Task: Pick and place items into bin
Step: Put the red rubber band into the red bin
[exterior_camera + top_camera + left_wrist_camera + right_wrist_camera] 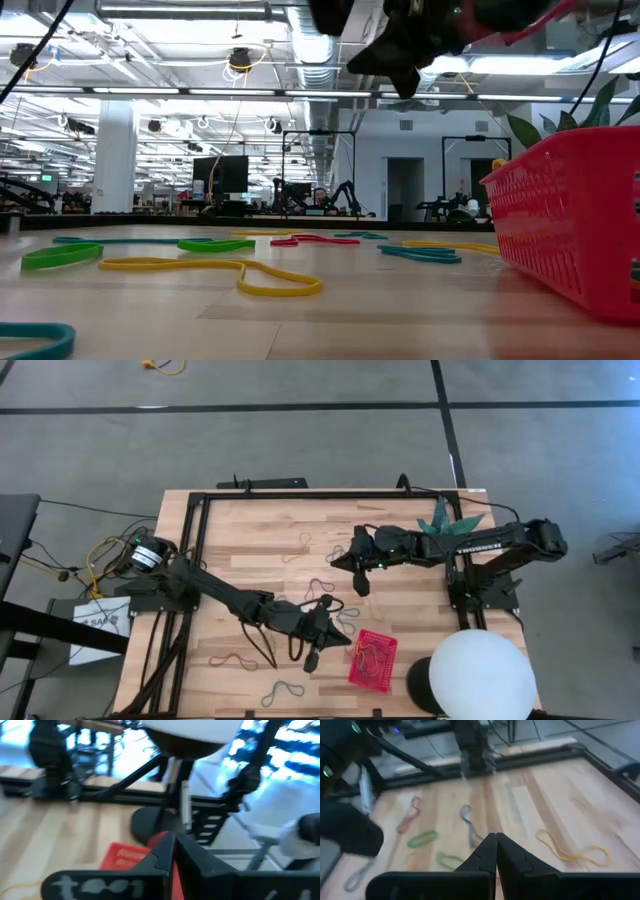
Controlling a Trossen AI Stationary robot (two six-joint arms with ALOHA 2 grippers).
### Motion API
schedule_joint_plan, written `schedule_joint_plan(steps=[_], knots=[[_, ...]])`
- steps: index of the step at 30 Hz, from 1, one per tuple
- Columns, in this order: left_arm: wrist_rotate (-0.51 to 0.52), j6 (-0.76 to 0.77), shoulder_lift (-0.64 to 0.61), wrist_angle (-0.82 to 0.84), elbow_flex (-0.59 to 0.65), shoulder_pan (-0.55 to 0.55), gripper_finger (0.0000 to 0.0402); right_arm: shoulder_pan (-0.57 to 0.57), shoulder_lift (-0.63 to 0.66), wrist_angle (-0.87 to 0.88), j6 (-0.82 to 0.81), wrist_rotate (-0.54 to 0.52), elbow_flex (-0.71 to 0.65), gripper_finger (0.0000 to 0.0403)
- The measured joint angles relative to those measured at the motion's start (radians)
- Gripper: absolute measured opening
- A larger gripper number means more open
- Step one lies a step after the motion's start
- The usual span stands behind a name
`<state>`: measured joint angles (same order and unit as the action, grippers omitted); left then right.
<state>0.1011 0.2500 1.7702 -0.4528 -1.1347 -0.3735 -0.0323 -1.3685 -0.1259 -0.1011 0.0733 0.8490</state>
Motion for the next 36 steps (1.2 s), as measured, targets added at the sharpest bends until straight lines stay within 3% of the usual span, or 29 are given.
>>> schedule_joint_plan(steps=[3, 10, 18, 22, 25, 32, 36], knots=[[0.020, -0.009, 0.001, 0.031, 0.000, 0.005, 0.0000, 0.005, 0.000, 0.036, 0.013, -0.015, 0.000, 0.0001], [-0.025, -0.032, 0.149, -0.145, -0.036, 0.017, 0.0000, 0.005, 0.013, 0.048, 0.015, -0.026, -0.001, 0.0001], [-0.189, 0.047, 0.359, -0.113, -0.245, 0.056, 0.0000, 0.005, 0.068, 0.053, 0.015, -0.019, -0.002, 0.0001], [-0.228, 0.040, 0.415, 0.013, -0.335, 0.071, 0.0003, 0.008, 0.088, 0.053, -0.015, -0.019, 0.001, 0.0001], [-0.222, 0.033, 0.429, 0.074, -0.368, 0.075, 0.0013, 0.015, 0.095, 0.081, -0.056, -0.015, 0.001, 0.0001], [-0.242, -0.016, 0.423, 0.050, -0.378, 0.073, 0.0045, 0.005, 0.095, 0.175, -0.056, 0.008, 0.000, 0.0001], [-0.230, -0.013, 0.425, 0.136, -0.378, 0.073, 0.0064, 0.003, 0.094, 0.240, -0.057, 0.007, 0.000, 0.0001]])
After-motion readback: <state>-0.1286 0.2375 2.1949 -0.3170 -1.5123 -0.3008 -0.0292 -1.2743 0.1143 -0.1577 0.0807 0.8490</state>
